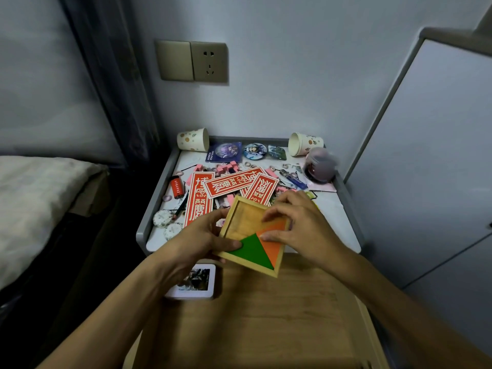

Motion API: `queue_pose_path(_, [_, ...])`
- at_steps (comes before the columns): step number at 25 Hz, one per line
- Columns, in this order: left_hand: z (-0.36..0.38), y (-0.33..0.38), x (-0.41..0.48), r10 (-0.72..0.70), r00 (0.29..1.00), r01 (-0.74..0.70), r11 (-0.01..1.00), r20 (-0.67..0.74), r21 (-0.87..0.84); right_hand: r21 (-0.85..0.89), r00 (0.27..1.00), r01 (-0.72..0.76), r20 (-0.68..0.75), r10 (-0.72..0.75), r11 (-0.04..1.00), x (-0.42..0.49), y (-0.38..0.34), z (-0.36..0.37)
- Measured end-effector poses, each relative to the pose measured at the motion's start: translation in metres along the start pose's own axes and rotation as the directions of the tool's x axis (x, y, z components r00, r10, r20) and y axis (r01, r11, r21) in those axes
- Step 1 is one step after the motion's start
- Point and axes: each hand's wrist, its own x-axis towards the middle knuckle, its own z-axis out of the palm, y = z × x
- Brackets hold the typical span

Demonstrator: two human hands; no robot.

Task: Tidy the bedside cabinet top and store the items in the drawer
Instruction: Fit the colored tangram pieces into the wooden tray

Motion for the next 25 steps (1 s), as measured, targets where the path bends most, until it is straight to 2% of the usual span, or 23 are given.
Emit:
queue_pose_path(2, [-0.002,0.002,0.000,-0.004,1.000,0.004,1.000,0.023,-0.003,0.114,0.994,-0.106,-0.014,0.109,0.988,0.001,0.000,0.000])
queue_pose_path(4, [-0.004,0.002,-0.001,-0.009,0.999,0.010,1.000,0.036,-0.006,0.299,0.971,-0.237,0.077,0.224,0.924,0.001,0.000,-0.001])
queue_pose_path(7, [-0.004,0.005,-0.001,-0.005,1.000,0.005,1.000,0.008,0.003,0.535,0.910,-0.413,0.280,0.307,0.737,-0.001,0.000,0.000])
queue_pose_path(9, [-0.002,0.006,0.000,0.015,0.997,-0.018,0.999,-0.071,-0.030,0.630,0.886,-0.463,0.306,0.348,0.624,-0.003,-0.001,0.001])
queue_pose_path(12, [0.007,0.000,0.001,-0.008,0.978,-0.042,0.971,-0.207,-0.237,0.710,0.865,-0.481,0.291,0.408,0.513,-0.003,-0.004,0.004])
queue_pose_path(14, [0.020,-0.008,0.000,-0.044,0.971,-0.047,0.928,-0.234,-0.369,0.744,0.852,-0.482,0.274,0.446,0.463,-0.004,-0.005,0.010])
queue_pose_path(19, [0.047,-0.019,-0.003,-0.064,0.963,-0.029,0.941,-0.263,-0.336,0.761,0.831,-0.490,0.261,0.491,0.424,-0.007,-0.009,0.026])
queue_pose_path(25, [0.044,-0.015,-0.007,-0.047,0.958,-0.043,0.952,-0.282,-0.304,0.712,0.836,-0.505,0.262,0.482,0.488,-0.009,-0.010,0.028])
